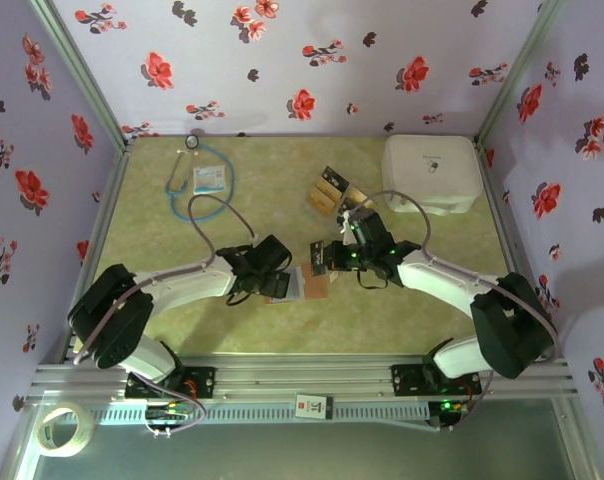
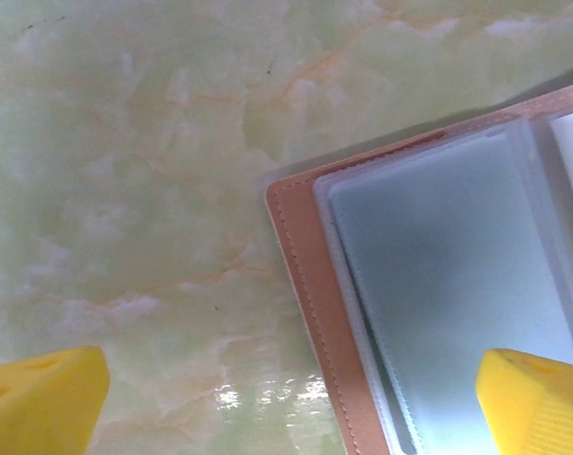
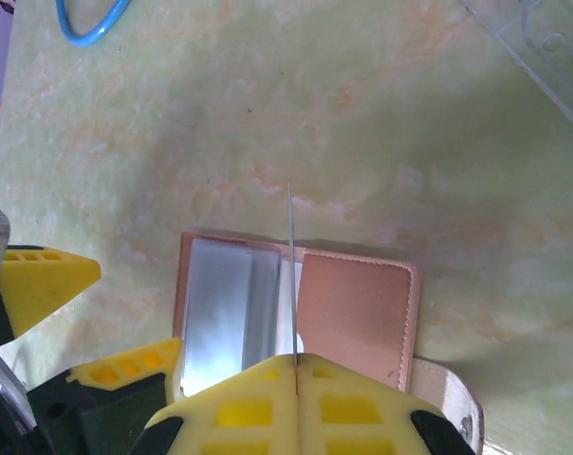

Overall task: Put the credit cards into the card holder
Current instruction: Insert the credit card into the card slot.

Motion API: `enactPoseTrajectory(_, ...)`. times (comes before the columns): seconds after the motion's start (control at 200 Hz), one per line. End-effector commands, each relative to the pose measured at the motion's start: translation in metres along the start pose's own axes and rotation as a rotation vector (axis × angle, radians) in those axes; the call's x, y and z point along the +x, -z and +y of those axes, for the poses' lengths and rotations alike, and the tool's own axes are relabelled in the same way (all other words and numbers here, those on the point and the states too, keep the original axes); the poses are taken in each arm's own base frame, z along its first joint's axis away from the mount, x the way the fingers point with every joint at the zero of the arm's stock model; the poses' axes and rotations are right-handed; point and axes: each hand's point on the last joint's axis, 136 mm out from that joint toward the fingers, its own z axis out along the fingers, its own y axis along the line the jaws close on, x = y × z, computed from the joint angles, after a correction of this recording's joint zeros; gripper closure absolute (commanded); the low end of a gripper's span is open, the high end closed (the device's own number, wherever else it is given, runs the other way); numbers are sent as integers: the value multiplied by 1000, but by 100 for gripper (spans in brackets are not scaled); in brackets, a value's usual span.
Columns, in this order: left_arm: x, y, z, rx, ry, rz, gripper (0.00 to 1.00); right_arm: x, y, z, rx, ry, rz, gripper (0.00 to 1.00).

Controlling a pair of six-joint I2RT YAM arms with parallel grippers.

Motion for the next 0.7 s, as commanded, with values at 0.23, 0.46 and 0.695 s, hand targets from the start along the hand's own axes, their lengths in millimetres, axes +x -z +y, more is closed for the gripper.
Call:
enactPoseTrajectory(0.23, 10, -9, 10, -85, -48, 40, 0, 17, -13, -16, 16, -26, 23, 100)
enactPoseTrajectory(0.46, 15, -10, 27, -177, -63, 52, 0, 25, -16, -29, 48, -38, 31, 100)
enactPoseTrajectory(0.695, 16, -9, 33, -205, -66, 51, 0, 25, -15, -31, 54, -41, 29, 100)
